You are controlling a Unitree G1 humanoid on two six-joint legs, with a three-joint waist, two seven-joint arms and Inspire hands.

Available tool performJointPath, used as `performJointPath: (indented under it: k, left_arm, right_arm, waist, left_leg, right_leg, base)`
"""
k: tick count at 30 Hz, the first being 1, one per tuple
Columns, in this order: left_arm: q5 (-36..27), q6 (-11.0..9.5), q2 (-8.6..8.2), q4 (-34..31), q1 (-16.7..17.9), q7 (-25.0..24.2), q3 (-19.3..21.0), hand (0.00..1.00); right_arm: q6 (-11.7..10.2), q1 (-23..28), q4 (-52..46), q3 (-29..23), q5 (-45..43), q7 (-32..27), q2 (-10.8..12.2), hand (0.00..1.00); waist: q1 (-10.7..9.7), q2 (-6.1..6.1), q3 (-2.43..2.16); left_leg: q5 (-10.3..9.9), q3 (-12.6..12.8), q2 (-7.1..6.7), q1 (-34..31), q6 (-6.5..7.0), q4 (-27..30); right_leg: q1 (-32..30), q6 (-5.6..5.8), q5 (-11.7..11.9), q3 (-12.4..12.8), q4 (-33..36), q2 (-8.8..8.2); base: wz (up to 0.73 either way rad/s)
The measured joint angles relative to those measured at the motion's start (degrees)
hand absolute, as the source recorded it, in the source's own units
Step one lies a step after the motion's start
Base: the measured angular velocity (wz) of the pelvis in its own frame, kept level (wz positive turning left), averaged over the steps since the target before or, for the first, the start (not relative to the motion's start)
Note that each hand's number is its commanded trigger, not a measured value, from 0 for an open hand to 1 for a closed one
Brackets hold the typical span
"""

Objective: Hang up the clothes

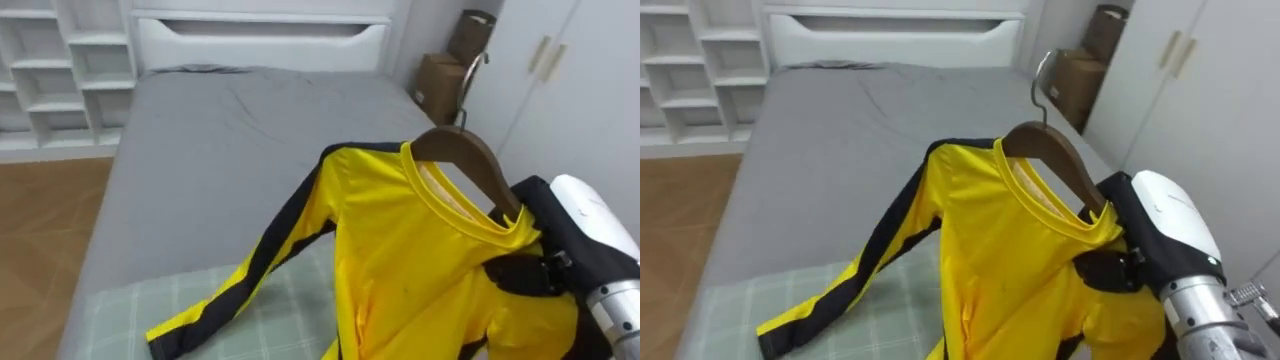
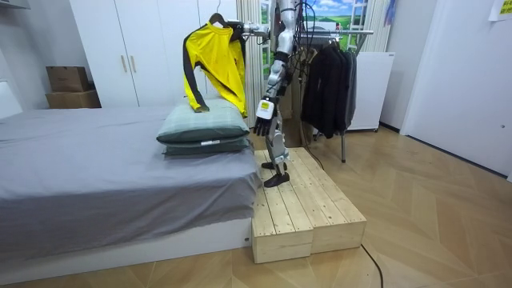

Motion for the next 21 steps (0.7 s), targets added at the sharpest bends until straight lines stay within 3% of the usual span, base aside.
performJointPath:
  k: [4, 7, 11, 13, 14, 15, 16, 17, 18, 21]
  left_arm:
    - [-0.04, 0.63, 0.16, -0.03, -0.72, -0.02, -1.62, 0.00]
    - [-0.08, 0.71, 0.49, -0.19, -0.73, 0.14, -1.68, 0.00]
    - [0.49, 0.82, 2.16, -0.46, -0.77, 0.36, -1.40, 0.00]
    - [1.05, 1.06, 2.54, -0.55, -0.75, 0.45, -0.94, 0.00]
    - [1.08, 1.91, 2.36, -0.80, -0.75, 0.74, -0.92, 0.00]
    - [1.08, 2.73, 2.08, -0.86, -0.66, 1.44, -0.91, 0.00]
    - [1.08, 3.10, 1.96, -0.85, -0.47, 1.70, -0.90, 0.00]
    - [1.11, 3.47, 1.84, -0.82, 0.32, 2.40, -0.98, 0.00]
    - [1.44, 3.60, 1.57, -0.85, 1.17, 3.03, -0.93, 0.00]
    - [2.95, 4.15, 0.74, -0.84, 2.67, 3.56, -0.37, 0.00]
  right_arm:
    - [-0.73, -0.14, -0.10, 0.30, 0.50, 0.06, -0.01, 1.00]
    - [-1.57, -0.30, -0.16, 0.35, 1.34, 0.31, -0.01, 1.00]
    - [-2.95, -0.45, -0.19, 0.33, 2.51, 0.35, -0.29, 1.00]
    - [-3.12, -0.53, -0.04, 0.63, 2.50, 0.31, -0.55, 1.00]
    - [-3.78, -0.53, -0.04, 0.69, 2.72, 0.26, -0.78, 1.00]
    - [-4.12, -0.52, -0.01, 0.98, 3.20, -0.18, -1.17, 1.00]
    - [-4.13, -0.54, 0.02, 1.38, 3.18, -0.66, -1.50, 1.00]
    - [-4.08, -0.61, 0.14, 2.09, 3.26, -1.44, -1.74, 1.00]
    - [-4.02, -0.65, 0.13, 2.25, 3.38, -1.74, -1.78, 1.00]
    - [-4.00, -2.46, 1.71, 2.82, 4.65, -1.96, -1.99, 1.00]
  waist:
    - [-0.80, -0.02, -0.11]
    - [-1.04, 0.07, -0.01]
    - [-0.90, -0.48, -0.34]
    - [0.05, -0.63, -0.29]
    - [0.18, -0.55, -0.25]
    - [0.42, -0.47, -0.16]
    - [0.68, -0.43, -0.12]
    - [0.57, -0.76, 0.09]
    - [0.79, -1.05, 0.22]
    - [2.96, -0.50, 0.31]
  left_leg:
    - [-0.22, 1.89, 0.65, 0.99, -0.48, 0.16]
    - [-0.88, 3.18, 2.31, 0.98, -1.40, 2.27]
    - [-3.69, 5.24, 7.42, 0.49, -3.84, 10.55]
    - [-3.68, 2.04, 9.21, -0.12, -4.06, 15.39]
    - [-3.35, -2.90, 9.59, -1.00, -4.12, 18.02]
    - [-2.64, -8.33, 9.15, -1.96, -4.01, 19.87]
    - [-2.27, -10.95, 8.73, -2.56, -4.01, 20.45]
    - [-2.19, -16.34, 6.42, -3.59, -4.21, 19.69]
    - [-2.42, -20.91, 2.66, -4.71, -4.05, 16.68]
    - [-1.64, -29.39, -3.77, -7.39, -3.99, 7.38]
  right_leg:
    - [0.07, -0.20, 0.08, 0.30, -0.11, 0.74]
    - [-0.11, -0.89, -0.18, 0.93, 0.02, 1.80]
    - [-1.09, -2.91, -2.81, 0.90, 3.13, 3.73]
    - [-1.31, -3.94, -3.76, 3.11, 4.78, 5.19]
    - [-1.02, -4.54, -4.01, 4.61, 5.13, 6.21]
    - [-0.73, -5.10, -3.91, 6.65, 5.13, 7.23]
    - [-0.43, -5.40, -3.76, 7.94, 5.16, 7.65]
    - [-0.24, -5.65, -3.69, 10.28, 5.19, 8.00]
    - [-0.77, -5.60, -3.53, 12.87, 5.14, 8.04]
    - [-2.43, -5.24, -2.19, 19.42, 4.92, 9.39]
  base:
    - [-0.28]
    - [-0.30]
    - [-0.44]
    - [-0.64]
    - [-0.73]
    - [-0.78]
    - [-0.81]
    - [-0.84]
    - [-0.90]
    - [-1.19]
